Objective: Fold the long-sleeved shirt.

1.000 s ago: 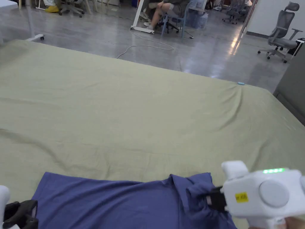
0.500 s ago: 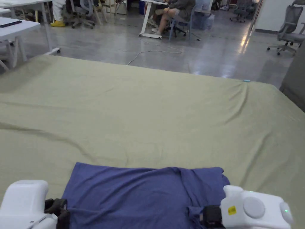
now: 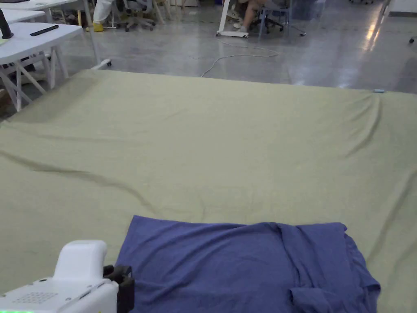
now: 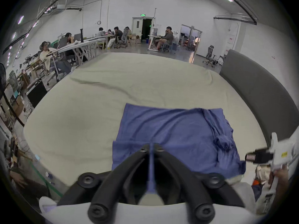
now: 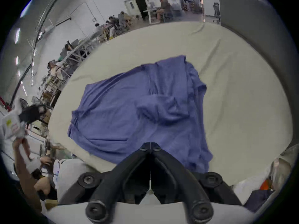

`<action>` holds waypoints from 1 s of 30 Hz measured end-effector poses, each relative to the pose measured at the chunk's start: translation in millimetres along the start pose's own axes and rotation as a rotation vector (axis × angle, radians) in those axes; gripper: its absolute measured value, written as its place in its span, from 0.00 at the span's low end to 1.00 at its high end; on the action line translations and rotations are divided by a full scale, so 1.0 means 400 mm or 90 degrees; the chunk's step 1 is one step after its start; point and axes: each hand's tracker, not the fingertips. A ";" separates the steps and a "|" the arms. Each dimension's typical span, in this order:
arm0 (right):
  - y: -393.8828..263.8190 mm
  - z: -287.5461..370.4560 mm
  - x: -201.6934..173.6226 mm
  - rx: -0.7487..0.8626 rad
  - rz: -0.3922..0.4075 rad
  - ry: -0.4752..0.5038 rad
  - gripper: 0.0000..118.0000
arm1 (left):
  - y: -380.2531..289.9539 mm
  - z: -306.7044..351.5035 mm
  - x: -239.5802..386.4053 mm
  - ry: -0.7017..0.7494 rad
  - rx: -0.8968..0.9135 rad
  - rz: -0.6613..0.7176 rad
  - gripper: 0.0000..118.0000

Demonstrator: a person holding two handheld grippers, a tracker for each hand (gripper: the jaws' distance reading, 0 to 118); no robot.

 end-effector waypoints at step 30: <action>0.746 -0.488 0.236 -0.126 -0.114 -0.146 0.95 | 0.263 -0.533 -0.068 0.043 -0.079 -0.142 0.00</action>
